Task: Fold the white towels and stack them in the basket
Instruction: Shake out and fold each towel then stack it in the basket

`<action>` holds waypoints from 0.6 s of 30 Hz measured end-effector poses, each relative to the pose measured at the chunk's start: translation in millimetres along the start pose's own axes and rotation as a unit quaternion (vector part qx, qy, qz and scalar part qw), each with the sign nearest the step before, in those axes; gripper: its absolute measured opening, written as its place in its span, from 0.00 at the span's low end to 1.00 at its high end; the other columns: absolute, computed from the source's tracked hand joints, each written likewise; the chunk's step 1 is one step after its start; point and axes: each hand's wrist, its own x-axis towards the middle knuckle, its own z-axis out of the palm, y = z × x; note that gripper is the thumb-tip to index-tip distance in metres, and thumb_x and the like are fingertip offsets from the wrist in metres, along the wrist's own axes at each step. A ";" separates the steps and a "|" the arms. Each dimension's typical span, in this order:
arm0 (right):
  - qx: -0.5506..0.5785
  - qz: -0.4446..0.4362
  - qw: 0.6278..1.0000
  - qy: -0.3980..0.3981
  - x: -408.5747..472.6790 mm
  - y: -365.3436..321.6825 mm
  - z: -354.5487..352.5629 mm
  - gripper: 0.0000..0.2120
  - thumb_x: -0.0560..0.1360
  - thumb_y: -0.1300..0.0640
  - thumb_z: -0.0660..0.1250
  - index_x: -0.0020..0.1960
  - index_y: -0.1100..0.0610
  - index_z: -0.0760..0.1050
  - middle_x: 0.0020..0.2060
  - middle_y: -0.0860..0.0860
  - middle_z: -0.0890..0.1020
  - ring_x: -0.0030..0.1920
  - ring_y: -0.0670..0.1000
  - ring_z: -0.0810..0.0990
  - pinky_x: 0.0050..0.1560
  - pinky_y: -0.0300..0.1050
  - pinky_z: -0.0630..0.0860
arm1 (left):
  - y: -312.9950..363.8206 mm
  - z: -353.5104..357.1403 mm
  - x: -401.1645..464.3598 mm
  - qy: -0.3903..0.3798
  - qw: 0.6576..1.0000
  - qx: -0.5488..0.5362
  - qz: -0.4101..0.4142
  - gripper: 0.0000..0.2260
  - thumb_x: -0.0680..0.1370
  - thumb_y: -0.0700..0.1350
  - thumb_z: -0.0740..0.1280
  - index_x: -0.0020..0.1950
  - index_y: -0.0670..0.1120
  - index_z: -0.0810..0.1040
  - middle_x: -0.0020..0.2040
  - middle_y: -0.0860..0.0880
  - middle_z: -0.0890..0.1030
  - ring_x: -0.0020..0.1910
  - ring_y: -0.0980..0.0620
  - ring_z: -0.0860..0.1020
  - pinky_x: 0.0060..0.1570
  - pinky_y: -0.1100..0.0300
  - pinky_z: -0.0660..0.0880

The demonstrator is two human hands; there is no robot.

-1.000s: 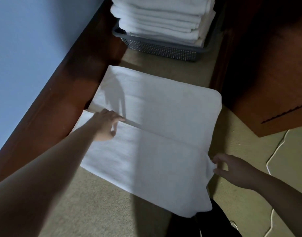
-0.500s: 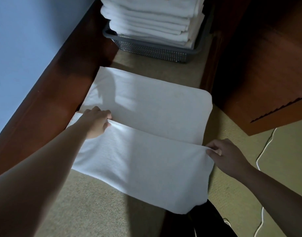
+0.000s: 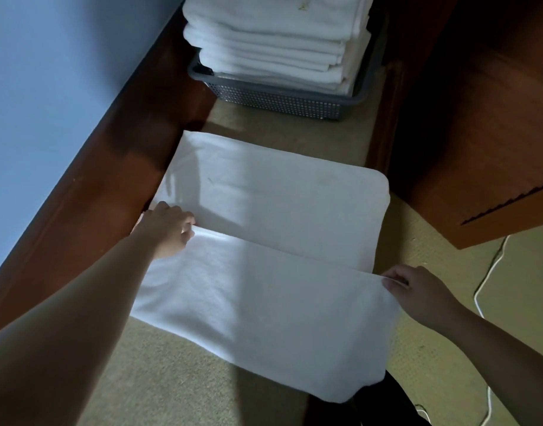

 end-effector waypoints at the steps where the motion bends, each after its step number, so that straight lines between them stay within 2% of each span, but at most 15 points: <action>1: -0.002 0.001 1.000 0.004 1.0 2.3 -0.7 0.06 0.82 0.49 0.67 0.47 0.42 0.79 0.46 0.46 0.80 0.47 0.47 0.80 0.46 0.50 0.79 | -1.4 0.9 0.4 0.003 1.000 0.007 -0.010 0.10 0.84 0.54 0.62 0.63 0.57 0.78 0.58 0.53 0.78 0.66 0.47 0.69 0.61 0.48 0.71; 4: -0.023 0.006 1.000 0.012 2.1 11.4 -3.7 0.06 0.80 0.41 0.68 0.46 0.39 0.79 0.47 0.47 0.80 0.47 0.48 0.80 0.46 0.51 0.79 | -8.9 1.9 2.8 0.038 0.998 0.017 -0.040 0.10 0.84 0.53 0.61 0.62 0.57 0.79 0.61 0.50 0.79 0.66 0.45 0.69 0.61 0.47 0.69; 6: -0.026 0.007 0.999 0.022 2.3 17.2 -5.3 0.09 0.77 0.35 0.66 0.47 0.39 0.79 0.48 0.47 0.80 0.47 0.49 0.80 0.45 0.52 0.80 | -18.0 2.0 4.9 0.045 0.998 0.006 -0.054 0.09 0.84 0.52 0.62 0.61 0.57 0.80 0.62 0.50 0.79 0.66 0.44 0.68 0.63 0.46 0.70; 8: -0.025 -0.003 1.000 0.019 2.7 22.7 -8.8 0.14 0.73 0.29 0.64 0.48 0.37 0.80 0.48 0.46 0.80 0.47 0.48 0.81 0.46 0.52 0.80 | -28.9 0.2 5.7 0.024 0.997 0.030 -0.066 0.11 0.82 0.48 0.63 0.62 0.57 0.80 0.63 0.50 0.78 0.68 0.44 0.67 0.63 0.47 0.72; 10: -0.029 -0.011 0.999 -0.011 0.4 27.2 -14.2 0.15 0.69 0.26 0.65 0.48 0.33 0.80 0.47 0.43 0.81 0.46 0.47 0.81 0.47 0.52 0.80 | -37.8 -2.7 4.9 -0.007 0.992 0.099 -0.081 0.14 0.81 0.47 0.64 0.65 0.57 0.79 0.65 0.50 0.75 0.71 0.44 0.65 0.62 0.47 0.72; 12: -0.061 -0.009 0.997 -0.055 -2.9 31.7 -19.0 0.09 0.69 0.29 0.68 0.44 0.30 0.80 0.45 0.42 0.81 0.45 0.47 0.81 0.48 0.53 0.79 | -44.6 -3.7 4.1 0.006 0.978 0.185 -0.099 0.15 0.82 0.50 0.63 0.68 0.54 0.78 0.70 0.47 0.73 0.71 0.43 0.64 0.62 0.46 0.71; 14: -0.073 -0.001 0.997 -0.039 -5.3 32.5 -24.3 0.08 0.72 0.33 0.69 0.41 0.35 0.80 0.45 0.43 0.80 0.48 0.49 0.79 0.51 0.55 0.78 | -46.9 -7.6 3.4 0.052 0.964 0.235 -0.112 0.15 0.82 0.50 0.64 0.67 0.52 0.80 0.70 0.45 0.74 0.68 0.41 0.67 0.60 0.46 0.73; 16: -0.071 0.006 0.997 -0.001 -8.0 29.6 -28.4 0.06 0.76 0.37 0.70 0.44 0.38 0.80 0.47 0.43 0.79 0.53 0.51 0.76 0.55 0.56 0.76 | -44.1 -6.9 1.4 0.093 0.960 0.237 -0.121 0.12 0.81 0.48 0.67 0.62 0.52 0.83 0.66 0.43 0.76 0.64 0.40 0.69 0.56 0.47 0.74; 18: -0.090 -0.003 0.996 0.015 -9.9 30.5 -27.9 0.05 0.79 0.42 0.71 0.45 0.40 0.79 0.48 0.43 0.77 0.55 0.51 0.71 0.55 0.55 0.73 | -39.7 -3.4 -1.4 0.097 0.964 0.202 -0.146 0.12 0.80 0.46 0.67 0.62 0.51 0.83 0.63 0.43 0.75 0.63 0.40 0.69 0.54 0.47 0.74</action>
